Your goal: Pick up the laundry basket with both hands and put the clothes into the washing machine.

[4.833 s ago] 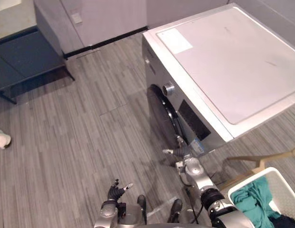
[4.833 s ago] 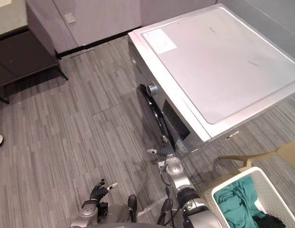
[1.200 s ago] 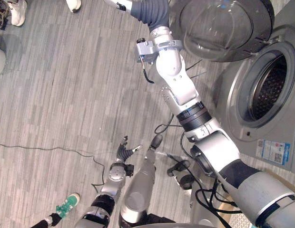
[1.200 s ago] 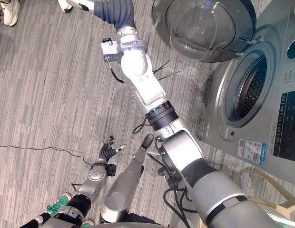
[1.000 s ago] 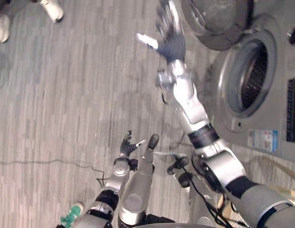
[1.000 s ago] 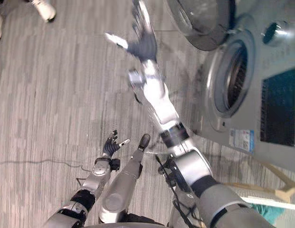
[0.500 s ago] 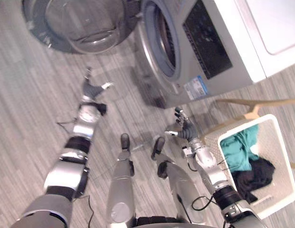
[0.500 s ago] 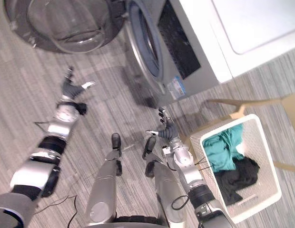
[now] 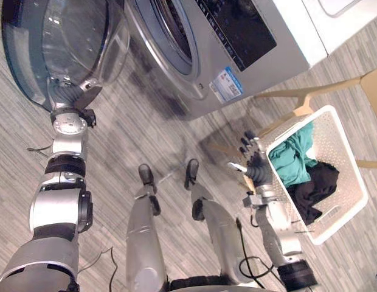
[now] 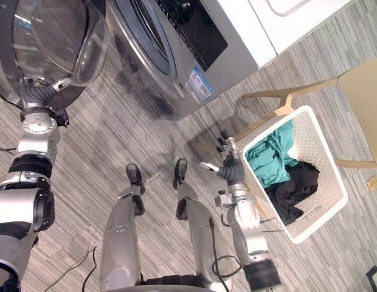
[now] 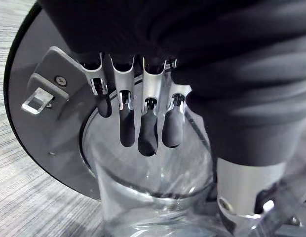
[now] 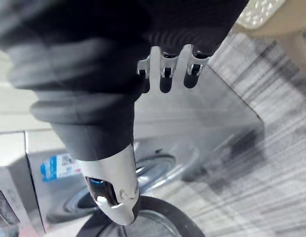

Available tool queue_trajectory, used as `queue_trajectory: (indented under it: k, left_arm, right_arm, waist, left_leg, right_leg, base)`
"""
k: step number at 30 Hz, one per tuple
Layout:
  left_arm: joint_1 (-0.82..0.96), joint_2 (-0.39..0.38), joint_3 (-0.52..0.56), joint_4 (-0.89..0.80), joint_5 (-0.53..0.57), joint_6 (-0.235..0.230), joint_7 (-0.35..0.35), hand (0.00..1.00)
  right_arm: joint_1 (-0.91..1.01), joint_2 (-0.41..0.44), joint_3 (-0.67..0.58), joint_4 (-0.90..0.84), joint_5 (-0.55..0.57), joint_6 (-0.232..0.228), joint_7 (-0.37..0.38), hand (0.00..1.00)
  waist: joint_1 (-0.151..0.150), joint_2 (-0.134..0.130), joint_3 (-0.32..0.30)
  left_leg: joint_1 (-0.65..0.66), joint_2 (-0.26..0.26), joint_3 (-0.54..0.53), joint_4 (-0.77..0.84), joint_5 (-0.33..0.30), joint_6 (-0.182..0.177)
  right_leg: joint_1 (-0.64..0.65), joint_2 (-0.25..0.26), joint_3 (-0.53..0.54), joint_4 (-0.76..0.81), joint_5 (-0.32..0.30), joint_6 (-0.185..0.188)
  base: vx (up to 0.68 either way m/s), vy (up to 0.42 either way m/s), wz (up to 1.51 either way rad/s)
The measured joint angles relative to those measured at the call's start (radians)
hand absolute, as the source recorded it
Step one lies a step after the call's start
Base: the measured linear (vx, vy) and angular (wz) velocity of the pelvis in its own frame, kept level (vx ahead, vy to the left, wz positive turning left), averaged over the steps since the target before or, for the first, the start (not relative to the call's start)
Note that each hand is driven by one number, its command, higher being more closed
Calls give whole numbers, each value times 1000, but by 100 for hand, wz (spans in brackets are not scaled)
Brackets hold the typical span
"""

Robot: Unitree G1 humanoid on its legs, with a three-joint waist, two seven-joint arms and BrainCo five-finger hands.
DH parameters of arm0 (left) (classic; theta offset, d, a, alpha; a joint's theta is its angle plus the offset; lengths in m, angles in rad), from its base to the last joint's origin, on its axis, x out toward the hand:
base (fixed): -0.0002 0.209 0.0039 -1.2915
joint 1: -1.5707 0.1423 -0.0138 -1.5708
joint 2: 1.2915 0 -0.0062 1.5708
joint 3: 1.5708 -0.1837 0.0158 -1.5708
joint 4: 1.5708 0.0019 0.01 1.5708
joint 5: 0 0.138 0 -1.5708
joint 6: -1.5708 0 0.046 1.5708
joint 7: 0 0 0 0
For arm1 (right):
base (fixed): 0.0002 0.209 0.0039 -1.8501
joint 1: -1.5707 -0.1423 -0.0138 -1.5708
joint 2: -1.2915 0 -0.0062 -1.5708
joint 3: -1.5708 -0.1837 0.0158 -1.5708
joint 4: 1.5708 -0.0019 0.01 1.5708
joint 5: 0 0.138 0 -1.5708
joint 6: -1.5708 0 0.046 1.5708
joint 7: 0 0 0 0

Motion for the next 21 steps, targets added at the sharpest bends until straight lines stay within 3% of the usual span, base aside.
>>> queue_trajectory:
  k: [3,6,10,15,19,21]
  left_arm:
    - [34,-19,0,-77,0,-2,6,0]
    - [123,-127,-16,-183,0,-25,27,0]
    - [395,-291,-95,-287,0,-51,42,0]
    - [672,-384,-205,-276,14,-51,-4,0]
    - [808,-426,-237,-140,91,-49,-50,0]
    - [877,-434,-237,-77,121,-47,-67,0]
  right_arm:
    - [0,15,-3,-43,-2,-7,-19,0]
    - [-5,43,-6,-59,-29,-12,-56,0]
    - [-10,65,-20,-52,-94,-16,-103,0]
    - [-12,46,-34,10,-182,-7,-125,0]
    - [-10,21,-52,56,-251,12,-124,0]
    - [-9,21,-48,59,-289,16,-122,0]
  waist:
    - [8,1,0]
    - [31,2,1]
    - [32,5,1]
    - [30,21,-2]
    - [28,69,-95]
    - [25,95,-136]
  left_leg:
    - [6,-2,-3,-2,0,0]
    - [51,-16,-3,-7,1,-1]
    - [192,-61,-3,-72,2,-3]
    - [313,-97,0,-138,4,-6]
    - [392,-107,44,-180,0,-1]
    - [476,-101,117,-200,-19,0]
  right_leg:
    - [0,-5,-8,20,-6,-8]
    - [16,-26,-16,85,-43,-35]
    - [92,-73,-21,176,-126,-29]
    - [171,-101,-17,202,-166,-18]
    - [222,-96,28,164,-165,-1]
    - [276,-75,98,117,-140,6]
  base:
    - [67,2,8]
    - [97,14,18]
    - [82,7,25]
    - [75,-1,12]
    - [133,31,-25]
    - [106,73,-106]
